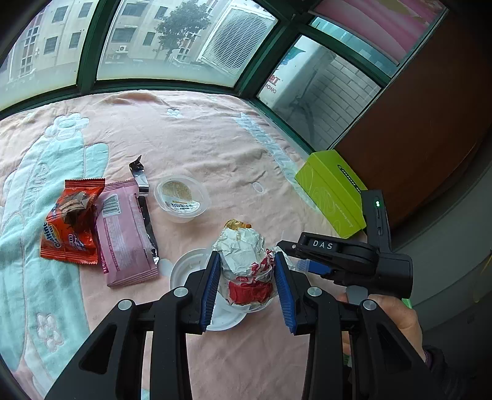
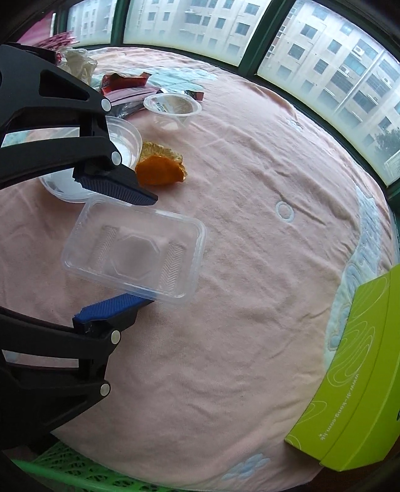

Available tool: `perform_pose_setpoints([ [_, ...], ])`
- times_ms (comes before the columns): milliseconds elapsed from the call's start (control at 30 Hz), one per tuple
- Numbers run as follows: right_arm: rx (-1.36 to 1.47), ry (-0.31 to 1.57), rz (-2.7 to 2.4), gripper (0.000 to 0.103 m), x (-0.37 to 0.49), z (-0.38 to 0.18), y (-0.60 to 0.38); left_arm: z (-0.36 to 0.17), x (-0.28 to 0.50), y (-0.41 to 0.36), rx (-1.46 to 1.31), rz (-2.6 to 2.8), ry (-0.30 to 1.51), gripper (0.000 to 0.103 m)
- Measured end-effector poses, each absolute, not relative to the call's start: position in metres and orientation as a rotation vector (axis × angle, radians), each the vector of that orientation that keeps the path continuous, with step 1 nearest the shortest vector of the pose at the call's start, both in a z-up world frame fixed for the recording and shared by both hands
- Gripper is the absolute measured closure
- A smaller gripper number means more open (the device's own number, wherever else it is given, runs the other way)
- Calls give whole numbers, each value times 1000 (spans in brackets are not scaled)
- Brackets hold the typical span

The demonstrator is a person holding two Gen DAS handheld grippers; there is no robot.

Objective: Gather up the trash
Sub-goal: 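Grasp the clear rectangular container with the right gripper while left carries the wrapper toward the basket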

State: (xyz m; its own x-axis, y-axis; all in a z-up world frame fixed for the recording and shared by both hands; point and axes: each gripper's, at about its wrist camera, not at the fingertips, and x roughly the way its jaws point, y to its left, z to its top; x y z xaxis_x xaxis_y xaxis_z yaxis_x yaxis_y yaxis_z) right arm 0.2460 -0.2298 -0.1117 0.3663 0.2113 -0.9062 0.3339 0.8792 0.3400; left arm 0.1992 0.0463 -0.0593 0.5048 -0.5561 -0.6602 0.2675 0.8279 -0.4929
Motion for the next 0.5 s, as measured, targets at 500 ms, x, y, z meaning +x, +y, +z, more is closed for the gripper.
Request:
perform_pose_setpoints([
  [500,373,1070,22,47,179,-65,-244,-41,173,24,-334,-542,892,68],
])
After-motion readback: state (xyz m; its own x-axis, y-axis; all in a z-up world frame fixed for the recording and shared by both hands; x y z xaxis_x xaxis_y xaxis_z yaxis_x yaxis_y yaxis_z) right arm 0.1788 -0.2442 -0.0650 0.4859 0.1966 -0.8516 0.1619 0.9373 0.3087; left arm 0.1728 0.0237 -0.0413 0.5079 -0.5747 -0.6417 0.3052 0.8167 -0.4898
